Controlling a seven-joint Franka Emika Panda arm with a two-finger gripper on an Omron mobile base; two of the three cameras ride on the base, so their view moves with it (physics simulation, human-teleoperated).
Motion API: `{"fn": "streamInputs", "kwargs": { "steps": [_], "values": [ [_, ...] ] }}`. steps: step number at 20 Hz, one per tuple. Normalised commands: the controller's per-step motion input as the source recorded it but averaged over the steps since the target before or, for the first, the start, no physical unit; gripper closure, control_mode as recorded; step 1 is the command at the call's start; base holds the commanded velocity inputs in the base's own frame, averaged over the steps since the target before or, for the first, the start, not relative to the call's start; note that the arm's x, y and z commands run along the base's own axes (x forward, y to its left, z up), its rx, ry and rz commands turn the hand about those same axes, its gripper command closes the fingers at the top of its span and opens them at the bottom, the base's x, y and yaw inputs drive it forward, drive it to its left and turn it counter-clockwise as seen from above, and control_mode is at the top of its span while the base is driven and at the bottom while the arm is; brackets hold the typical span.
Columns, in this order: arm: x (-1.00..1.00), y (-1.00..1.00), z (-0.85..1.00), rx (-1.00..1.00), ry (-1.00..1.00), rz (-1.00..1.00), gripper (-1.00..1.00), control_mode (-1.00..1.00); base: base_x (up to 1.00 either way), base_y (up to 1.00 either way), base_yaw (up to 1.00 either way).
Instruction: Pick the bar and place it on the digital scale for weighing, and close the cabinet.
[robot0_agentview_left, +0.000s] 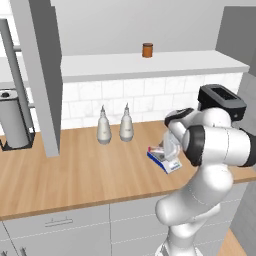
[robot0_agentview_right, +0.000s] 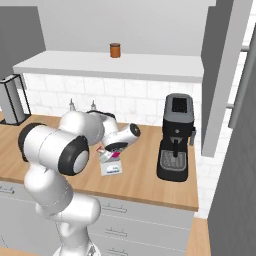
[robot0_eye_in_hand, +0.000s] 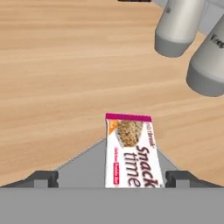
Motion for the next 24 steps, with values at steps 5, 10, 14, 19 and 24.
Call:
{"fn": "streamInputs", "kwargs": {
  "steps": [5,10,14,19,24],
  "values": [
    [-0.28,0.04,0.32,0.00,-0.20,0.04,-1.00,-1.00,0.00,0.00,0.00],
    [-0.20,0.43,0.57,0.12,-0.58,0.12,-1.00,-1.00,0.00,0.00,0.00],
    [-0.30,0.33,0.86,0.15,-0.47,0.01,-1.00,-1.00,0.00,0.00,0.00],
    [-0.30,0.06,0.93,0.21,-0.29,0.00,-1.00,-1.00,0.00,0.00,0.00],
    [-0.16,0.10,0.99,0.16,-0.33,-0.03,-1.00,-1.00,0.00,0.00,0.00]
  ]
}}
